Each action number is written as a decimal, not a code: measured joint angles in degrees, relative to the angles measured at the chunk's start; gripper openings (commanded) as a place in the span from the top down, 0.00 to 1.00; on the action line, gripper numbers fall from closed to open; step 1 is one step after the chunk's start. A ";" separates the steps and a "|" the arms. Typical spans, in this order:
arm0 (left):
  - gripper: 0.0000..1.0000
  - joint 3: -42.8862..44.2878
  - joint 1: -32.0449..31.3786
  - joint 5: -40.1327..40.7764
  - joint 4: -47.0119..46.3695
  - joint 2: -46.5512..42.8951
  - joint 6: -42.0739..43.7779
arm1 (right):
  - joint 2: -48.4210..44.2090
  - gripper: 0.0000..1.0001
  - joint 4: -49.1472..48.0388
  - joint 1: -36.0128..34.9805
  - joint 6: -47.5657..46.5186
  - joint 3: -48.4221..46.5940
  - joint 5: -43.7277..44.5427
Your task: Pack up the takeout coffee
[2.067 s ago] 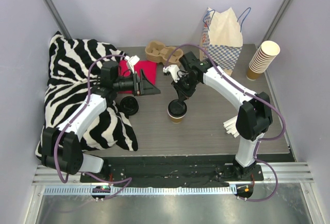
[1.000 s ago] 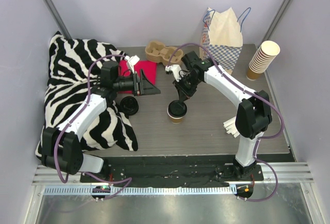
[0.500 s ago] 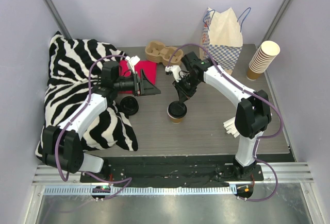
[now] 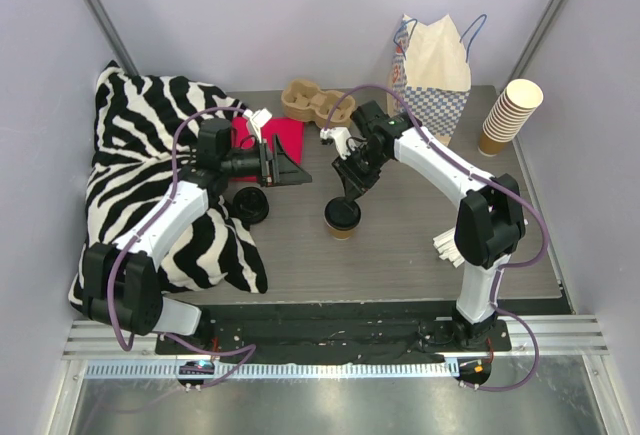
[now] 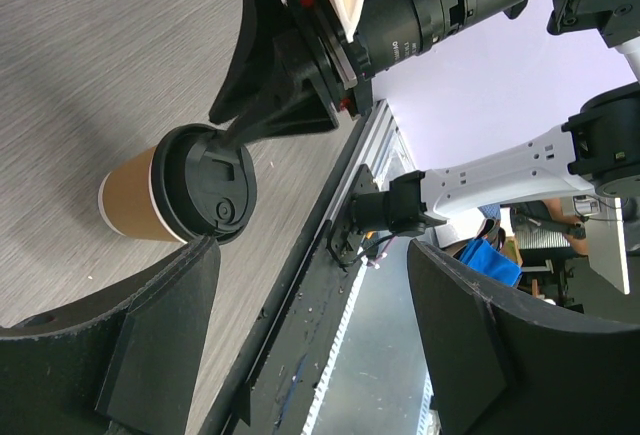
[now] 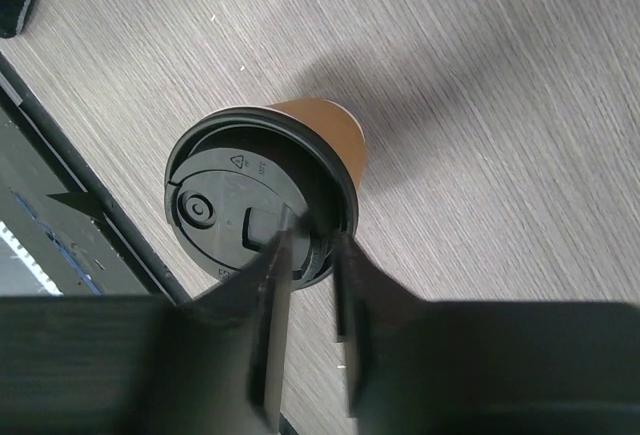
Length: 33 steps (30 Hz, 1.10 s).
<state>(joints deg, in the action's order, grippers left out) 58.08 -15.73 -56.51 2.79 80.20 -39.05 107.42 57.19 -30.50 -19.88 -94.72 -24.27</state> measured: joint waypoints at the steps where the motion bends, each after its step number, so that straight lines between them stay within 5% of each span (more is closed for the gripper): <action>1: 0.20 0.00 0.00 0.00 0.00 0.00 0.00 | 0.00 0.60 0.00 0.00 0.11 0.00 -0.04; 7: 0.20 0.00 0.00 -0.02 0.00 0.07 0.00 | 0.00 0.52 -0.11 0.00 0.48 -0.11 -0.11; 13: 0.26 0.00 0.00 -0.26 0.02 0.09 -0.07 | -0.24 0.58 0.22 1.09 1.18 -2.47 -2.10; 21: 0.55 -2.38 -1.33 -0.52 0.22 0.55 -0.90 | -7.23 0.88 -1.57 8.13 6.60 1.95 -13.27; 33: 0.92 -2.54 -6.25 -0.39 0.20 8.52 -1.31 | -9.66 0.94 -12.31 5.35 19.47 16.74 -23.19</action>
<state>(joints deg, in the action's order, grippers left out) 55.55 -21.98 -56.90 2.98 88.73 -40.36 97.76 44.88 -25.15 -0.40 -77.97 -47.46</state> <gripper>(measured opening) 0.151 0.079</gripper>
